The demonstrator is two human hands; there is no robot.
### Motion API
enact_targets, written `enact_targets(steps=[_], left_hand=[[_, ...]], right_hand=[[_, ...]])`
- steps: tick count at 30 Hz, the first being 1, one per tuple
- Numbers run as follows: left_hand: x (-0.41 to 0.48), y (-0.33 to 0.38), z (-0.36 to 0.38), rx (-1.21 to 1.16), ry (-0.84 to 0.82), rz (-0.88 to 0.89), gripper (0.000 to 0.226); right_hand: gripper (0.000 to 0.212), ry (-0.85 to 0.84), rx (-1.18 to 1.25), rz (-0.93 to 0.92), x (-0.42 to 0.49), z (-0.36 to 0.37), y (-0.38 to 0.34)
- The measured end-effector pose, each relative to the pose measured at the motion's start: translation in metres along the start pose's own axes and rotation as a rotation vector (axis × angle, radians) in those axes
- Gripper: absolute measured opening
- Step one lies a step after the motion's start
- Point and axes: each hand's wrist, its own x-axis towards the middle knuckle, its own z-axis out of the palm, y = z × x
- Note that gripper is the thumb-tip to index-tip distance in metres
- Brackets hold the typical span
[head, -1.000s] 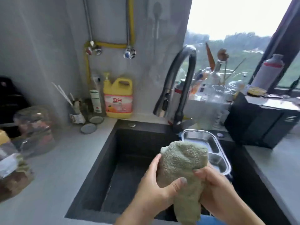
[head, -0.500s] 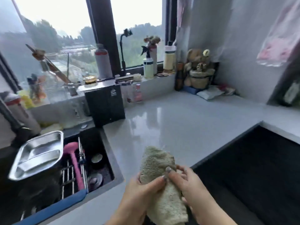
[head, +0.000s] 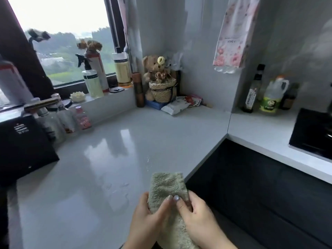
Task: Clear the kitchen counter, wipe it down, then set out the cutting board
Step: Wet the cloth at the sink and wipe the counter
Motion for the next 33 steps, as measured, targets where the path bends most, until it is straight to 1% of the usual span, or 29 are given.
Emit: enact_targets(steps=[2,3,4,6,7,9,11,13,17,19,21,23,25,26,29,31,33], left_hand=[[0.034,-0.001,0.013,-0.014,0.04,-0.023,0.019],[0.051,-0.001,0.017,-0.022,0.068,-0.025,0.017],[0.068,0.0,0.021,-0.034,0.097,-0.027,0.016],[0.102,0.003,0.026,-0.046,0.139,-0.034,0.018],[0.116,0.004,0.028,-0.034,0.143,-0.037,0.017],[0.142,0.008,0.029,-0.004,0.13,-0.047,0.018],[0.163,0.01,0.028,0.025,0.121,-0.052,0.032],[0.178,0.009,0.022,0.065,0.133,-0.04,0.041],[0.198,0.001,0.005,0.121,0.156,-0.056,0.041],[0.206,-0.004,0.001,0.151,0.176,-0.075,0.042],[0.211,-0.007,0.001,0.167,0.215,-0.075,0.044],[0.216,-0.007,0.006,0.186,0.253,-0.057,0.048],[0.221,-0.006,0.016,0.214,0.304,-0.055,0.05],[0.224,-0.005,0.022,0.227,0.329,-0.061,0.05],[0.229,-0.002,0.045,0.227,0.386,-0.092,0.051],[0.23,-0.001,0.059,0.199,0.424,-0.114,0.055],[0.23,-0.002,0.07,0.17,0.481,-0.144,0.063]], right_hand=[[0.008,-0.016,-0.018,0.004,0.03,-0.006,0.003],[0.007,-0.042,0.011,0.014,0.045,-0.008,0.004],[0.012,-0.098,0.061,0.028,0.059,-0.009,0.003],[0.03,-0.213,0.112,0.058,0.088,-0.012,0.002],[0.034,-0.24,0.111,0.074,0.102,-0.013,0.002],[0.029,-0.234,0.093,0.093,0.133,-0.018,0.0],[0.021,-0.157,0.081,0.135,0.166,-0.029,0.0],[0.021,-0.053,0.057,0.19,0.196,-0.047,0.0],[0.025,0.176,-0.117,0.174,0.259,-0.105,0.007],[0.028,0.269,-0.292,0.135,0.296,-0.137,0.01],[0.038,0.347,-0.552,0.112,0.336,-0.165,0.012],[0.044,0.386,-0.783,0.092,0.374,-0.187,0.01],[0.044,0.362,-0.907,0.084,0.408,-0.196,0.008],[0.044,0.322,-0.936,0.093,0.422,-0.196,0.01],[0.045,0.144,-1.004,0.126,0.441,-0.181,0.027],[0.045,0.106,-1.038,0.08,0.44,-0.166,0.036],[0.045,0.066,-1.013,0.018,0.432,-0.149,0.039]])
